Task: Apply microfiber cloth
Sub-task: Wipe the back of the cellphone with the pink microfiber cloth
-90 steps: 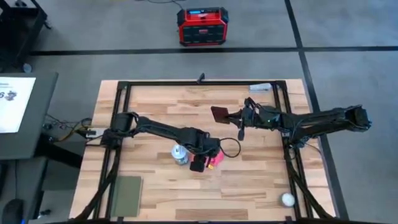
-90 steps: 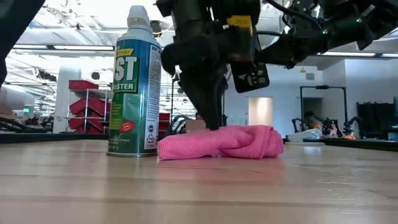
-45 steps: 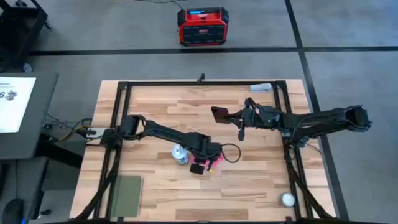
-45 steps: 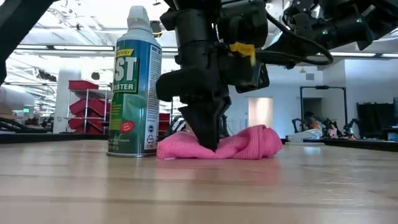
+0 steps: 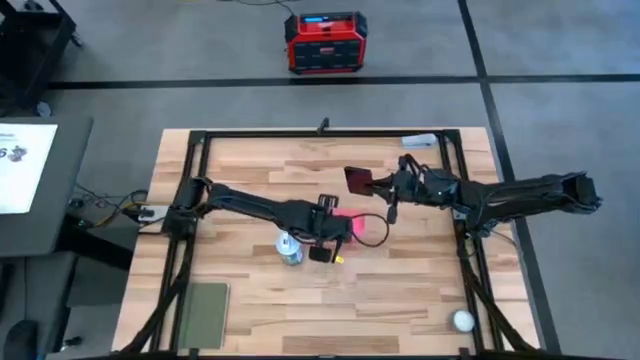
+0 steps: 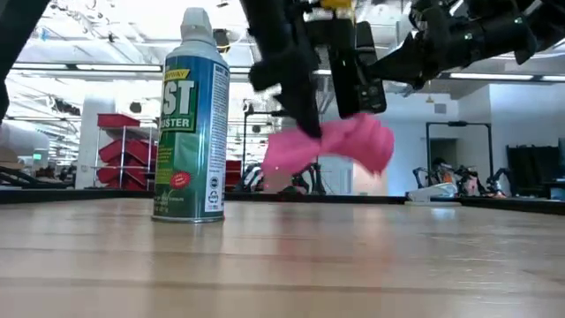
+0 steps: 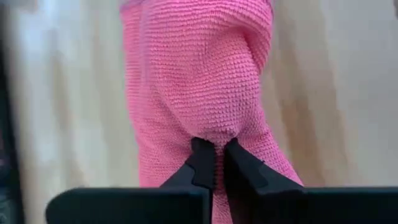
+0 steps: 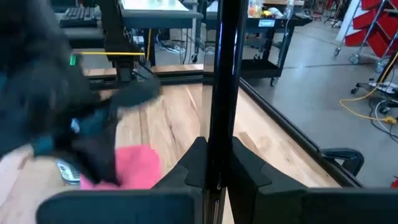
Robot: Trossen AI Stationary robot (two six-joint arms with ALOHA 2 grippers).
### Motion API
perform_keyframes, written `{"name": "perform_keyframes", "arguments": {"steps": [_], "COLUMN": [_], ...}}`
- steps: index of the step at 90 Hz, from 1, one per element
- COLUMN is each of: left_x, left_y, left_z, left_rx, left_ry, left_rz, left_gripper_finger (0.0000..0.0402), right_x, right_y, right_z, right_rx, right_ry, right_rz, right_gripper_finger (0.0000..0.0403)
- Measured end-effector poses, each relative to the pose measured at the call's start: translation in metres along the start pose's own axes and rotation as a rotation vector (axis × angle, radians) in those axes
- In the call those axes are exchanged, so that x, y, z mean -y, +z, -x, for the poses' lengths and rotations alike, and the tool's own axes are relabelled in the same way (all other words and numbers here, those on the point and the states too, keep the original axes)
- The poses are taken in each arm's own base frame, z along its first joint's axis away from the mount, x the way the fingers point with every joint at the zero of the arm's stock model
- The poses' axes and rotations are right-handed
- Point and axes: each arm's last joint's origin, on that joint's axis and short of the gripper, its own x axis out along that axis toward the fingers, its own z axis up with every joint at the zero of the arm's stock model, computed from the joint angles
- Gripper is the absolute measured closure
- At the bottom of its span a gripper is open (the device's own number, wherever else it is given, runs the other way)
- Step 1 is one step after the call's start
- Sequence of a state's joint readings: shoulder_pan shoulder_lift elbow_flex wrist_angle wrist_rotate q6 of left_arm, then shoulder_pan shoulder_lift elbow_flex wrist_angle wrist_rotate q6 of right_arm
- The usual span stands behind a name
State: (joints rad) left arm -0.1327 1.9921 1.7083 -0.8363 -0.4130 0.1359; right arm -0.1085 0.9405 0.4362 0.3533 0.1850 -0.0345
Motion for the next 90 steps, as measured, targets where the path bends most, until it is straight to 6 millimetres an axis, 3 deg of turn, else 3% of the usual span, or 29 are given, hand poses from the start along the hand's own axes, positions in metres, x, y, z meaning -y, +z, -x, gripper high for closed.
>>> {"name": "perform_keyframes", "arguments": {"steps": [28, 51, 77, 90], "left_x": [-0.028, -0.047, -0.067, -0.062], "left_y": [0.001, 0.013, 0.017, 0.018], "left_z": [0.057, 0.088, 0.089, 0.075], "left_rx": [0.136, 0.339, 0.407, 0.371], "left_ry": [0.155, 0.249, 0.307, 0.288], "left_rz": [0.081, 0.124, 0.173, 0.204], "left_gripper_finger": [0.0401, 0.0401, 0.0401, 0.0402], "right_x": [-0.002, -0.009, -0.017, -0.019], "right_y": [0.003, 0.007, 0.006, 0.005], "right_z": [0.002, -0.009, -0.016, -0.016], "right_rx": [0.024, 0.117, 0.155, 0.151], "right_ry": [-0.012, 0.005, 0.019, 0.024], "right_rz": [-0.011, -0.044, -0.066, -0.063], "right_gripper_finger": [0.0386, 0.0386, 0.0386, 0.0386]}}
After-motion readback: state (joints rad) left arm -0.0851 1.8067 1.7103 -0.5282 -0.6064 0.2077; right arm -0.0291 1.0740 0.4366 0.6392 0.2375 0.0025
